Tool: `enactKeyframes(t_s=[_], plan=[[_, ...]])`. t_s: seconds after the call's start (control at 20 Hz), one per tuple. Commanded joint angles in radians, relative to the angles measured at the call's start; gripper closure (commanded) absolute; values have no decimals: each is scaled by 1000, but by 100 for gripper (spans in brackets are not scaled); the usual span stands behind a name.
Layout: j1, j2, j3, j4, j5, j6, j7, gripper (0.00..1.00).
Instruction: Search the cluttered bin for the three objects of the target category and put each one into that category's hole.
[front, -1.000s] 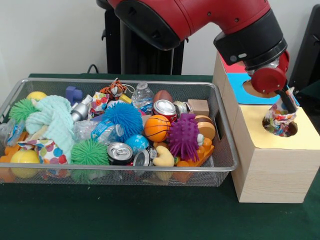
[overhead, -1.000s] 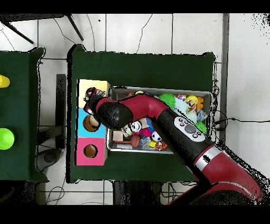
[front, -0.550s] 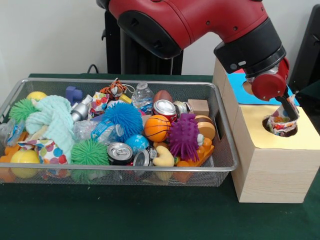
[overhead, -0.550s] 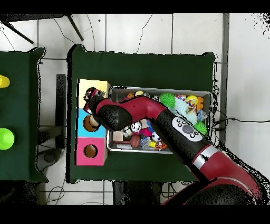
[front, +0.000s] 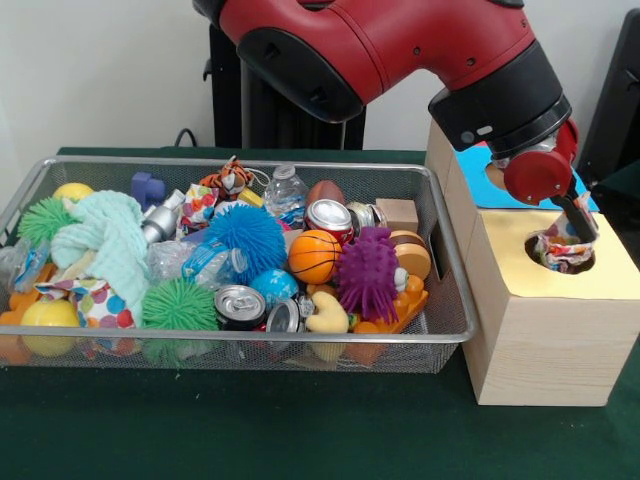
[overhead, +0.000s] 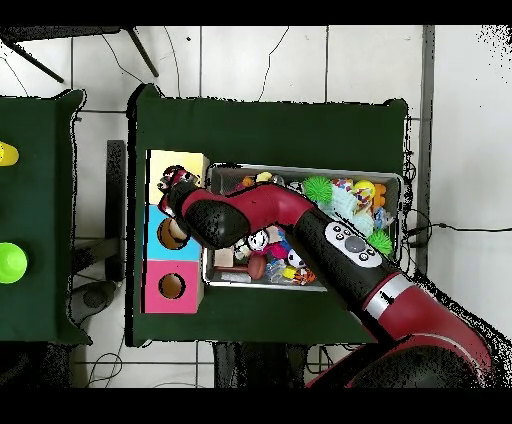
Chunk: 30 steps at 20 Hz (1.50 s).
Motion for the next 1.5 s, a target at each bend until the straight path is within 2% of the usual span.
enactKeyframes(t_s=[0.05, 0.2, 0.25, 0.4, 0.5, 0.6, 1.05, 1.25, 1.5], plan=[[-27, 10, -48, -64, -25, -8, 91, 100], [-28, 3, -48, -62, -21, -4, 95, 100], [-24, 2, -49, -64, -17, 0, 97, 0], [-24, -4, -58, -61, 26, 12, 145, 0], [-12, -43, -67, -65, 25, 47, 130, 0], [-18, -51, -67, -55, 57, 45, 166, 0], [-50, -77, -31, -38, 76, 80, 103, 0], [-63, -114, -46, -43, 100, 182, 51, 0], [-45, -156, -148, -95, 82, 404, -46, 0]])
